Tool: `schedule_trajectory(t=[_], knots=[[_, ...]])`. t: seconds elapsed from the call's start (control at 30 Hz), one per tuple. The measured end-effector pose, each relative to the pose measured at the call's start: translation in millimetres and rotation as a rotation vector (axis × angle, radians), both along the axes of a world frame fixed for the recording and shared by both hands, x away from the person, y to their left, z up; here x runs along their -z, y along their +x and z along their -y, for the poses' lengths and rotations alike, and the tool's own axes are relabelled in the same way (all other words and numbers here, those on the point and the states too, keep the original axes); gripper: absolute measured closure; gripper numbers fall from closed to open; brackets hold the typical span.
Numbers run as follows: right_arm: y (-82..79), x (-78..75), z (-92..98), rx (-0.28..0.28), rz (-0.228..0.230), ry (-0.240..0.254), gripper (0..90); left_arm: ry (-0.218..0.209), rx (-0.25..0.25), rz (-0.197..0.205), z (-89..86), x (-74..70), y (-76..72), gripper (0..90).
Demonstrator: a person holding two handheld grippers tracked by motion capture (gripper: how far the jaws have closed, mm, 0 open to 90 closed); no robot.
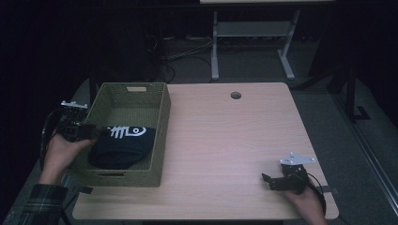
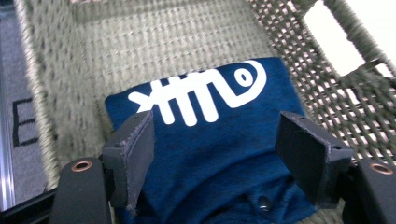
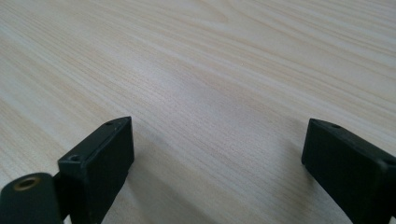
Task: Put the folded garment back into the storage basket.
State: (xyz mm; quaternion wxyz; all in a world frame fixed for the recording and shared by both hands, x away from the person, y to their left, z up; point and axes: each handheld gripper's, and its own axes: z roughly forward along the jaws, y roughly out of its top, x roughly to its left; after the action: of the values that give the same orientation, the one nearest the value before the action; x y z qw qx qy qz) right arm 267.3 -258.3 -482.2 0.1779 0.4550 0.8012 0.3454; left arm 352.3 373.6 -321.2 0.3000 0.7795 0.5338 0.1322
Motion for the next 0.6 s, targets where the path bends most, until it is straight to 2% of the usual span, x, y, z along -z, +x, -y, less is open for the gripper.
schedule_trajectory(t=[0.17, 0.37, 0.6], knots=[[0.0, -0.1, 0.0, -0.001, 0.0, 0.001, 9.0, -0.037, 0.037, 0.035, 16.7, -7.8, -2.7, 28.0], [0.0, -0.1, 0.0, 0.0, 0.0, 0.0, 9.0, -0.057, 0.08, 0.07, 38.4, -14.6, -3.8, 27.3], [0.1, 0.0, 0.0, 0.0, 0.0, 0.001, 8.9, -0.071, 0.142, 0.076, 67.5, -16.5, -2.1, 25.8]])
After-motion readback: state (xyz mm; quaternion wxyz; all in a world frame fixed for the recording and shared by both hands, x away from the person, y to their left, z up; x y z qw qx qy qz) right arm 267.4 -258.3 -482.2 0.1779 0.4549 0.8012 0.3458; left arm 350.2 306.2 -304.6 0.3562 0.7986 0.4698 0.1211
